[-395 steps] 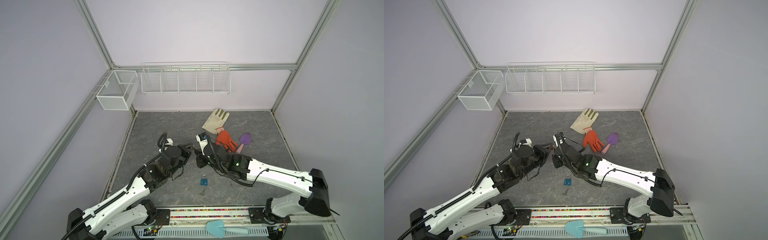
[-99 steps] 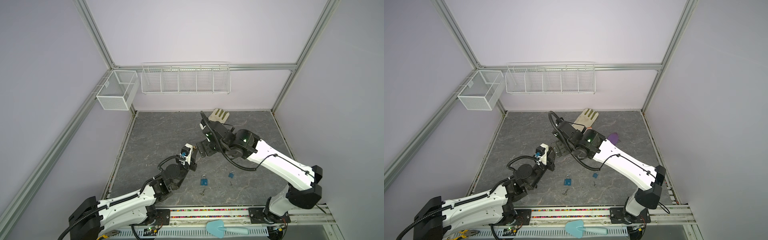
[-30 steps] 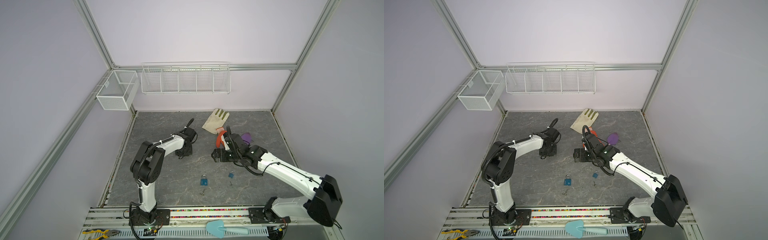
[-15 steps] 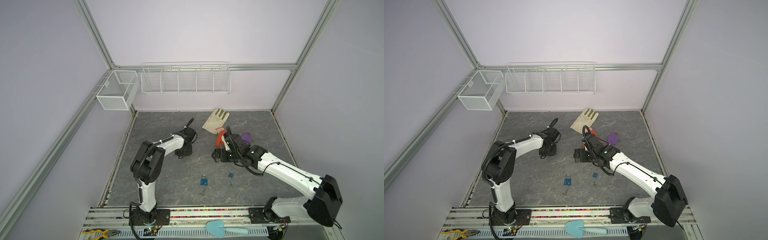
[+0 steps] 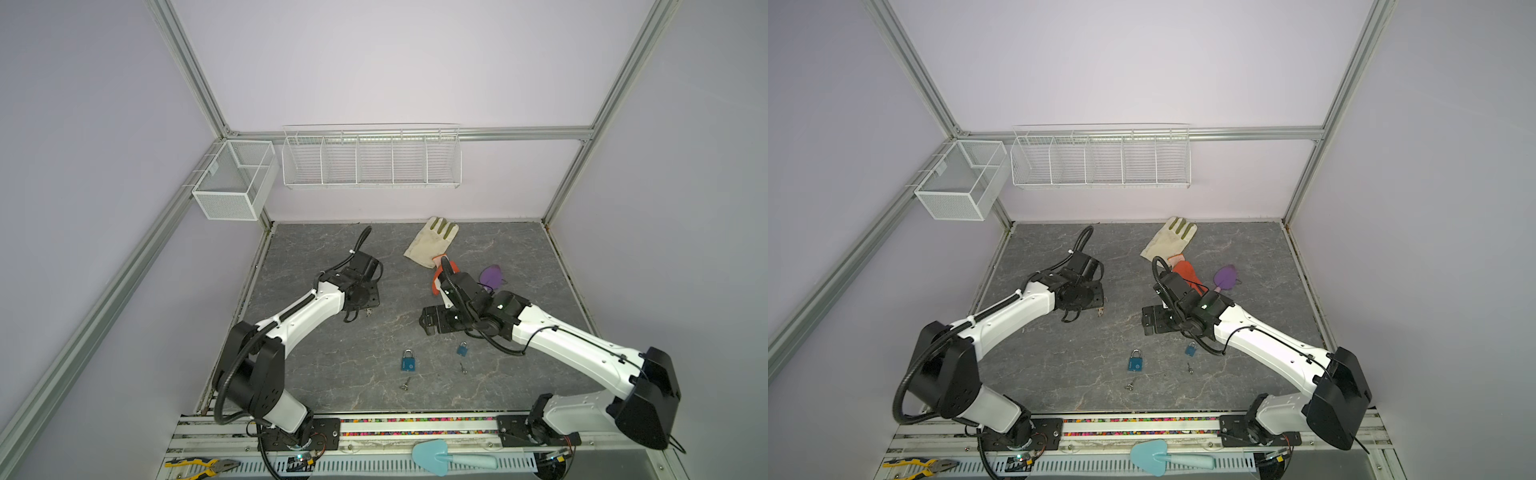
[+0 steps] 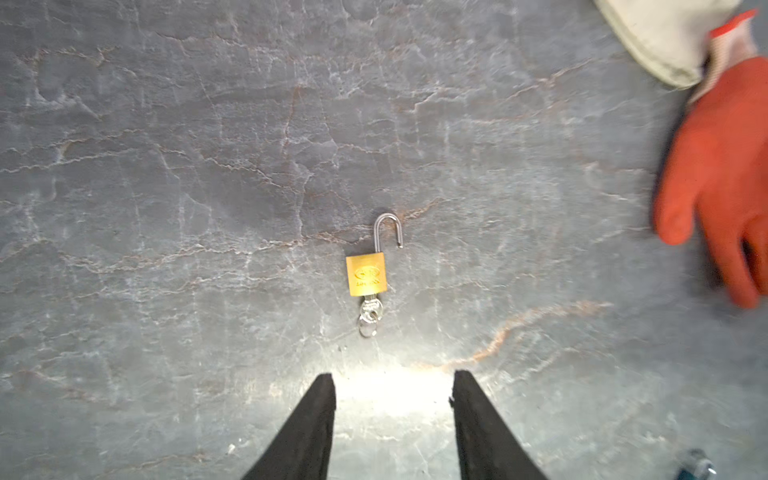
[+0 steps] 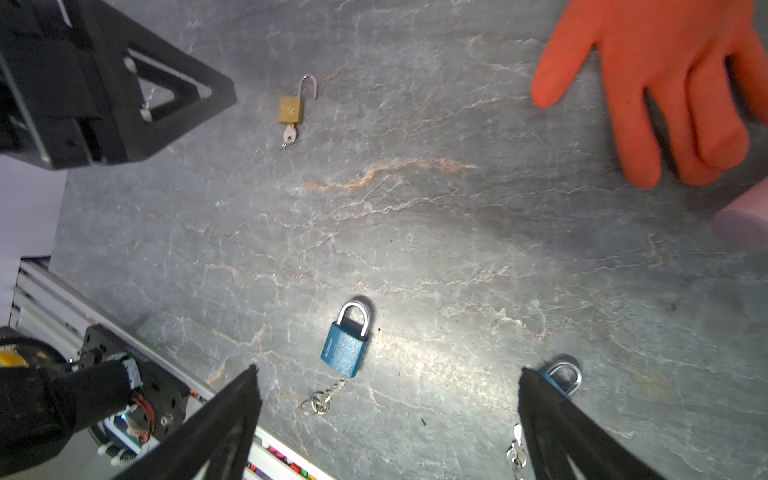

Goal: Unlock with the key

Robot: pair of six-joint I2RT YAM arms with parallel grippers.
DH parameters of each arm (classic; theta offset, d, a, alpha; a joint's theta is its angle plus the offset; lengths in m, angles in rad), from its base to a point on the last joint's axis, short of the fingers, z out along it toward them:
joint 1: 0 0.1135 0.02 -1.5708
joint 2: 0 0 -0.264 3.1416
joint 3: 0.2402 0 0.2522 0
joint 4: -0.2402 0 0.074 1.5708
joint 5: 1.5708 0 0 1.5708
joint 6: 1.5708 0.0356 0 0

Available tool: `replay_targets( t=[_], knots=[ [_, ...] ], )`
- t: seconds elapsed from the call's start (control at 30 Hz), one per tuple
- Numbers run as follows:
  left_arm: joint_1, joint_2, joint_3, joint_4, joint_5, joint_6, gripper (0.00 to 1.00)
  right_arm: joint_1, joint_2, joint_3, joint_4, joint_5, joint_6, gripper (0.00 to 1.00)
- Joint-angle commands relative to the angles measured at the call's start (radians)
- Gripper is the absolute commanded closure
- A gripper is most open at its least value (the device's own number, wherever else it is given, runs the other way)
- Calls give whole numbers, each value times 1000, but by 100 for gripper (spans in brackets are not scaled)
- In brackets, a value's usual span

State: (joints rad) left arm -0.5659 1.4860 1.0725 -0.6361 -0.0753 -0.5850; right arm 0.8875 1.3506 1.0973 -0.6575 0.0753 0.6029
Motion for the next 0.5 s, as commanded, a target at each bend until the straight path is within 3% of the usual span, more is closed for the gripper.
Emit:
replay_targets(
  t=[0.0, 0.1, 0.47],
  knots=[
    [-17, -108, -104, 91, 81, -60, 53, 76, 13, 14, -74, 41, 36, 3],
    [-29, -228, -208, 189, 141, -67, 52, 145, 27, 1, -78, 47, 120, 2],
    [-30, -609, -459, 231, 132, -136, 51, 410, 152, 23, -144, 224, 432, 1]
  ],
)
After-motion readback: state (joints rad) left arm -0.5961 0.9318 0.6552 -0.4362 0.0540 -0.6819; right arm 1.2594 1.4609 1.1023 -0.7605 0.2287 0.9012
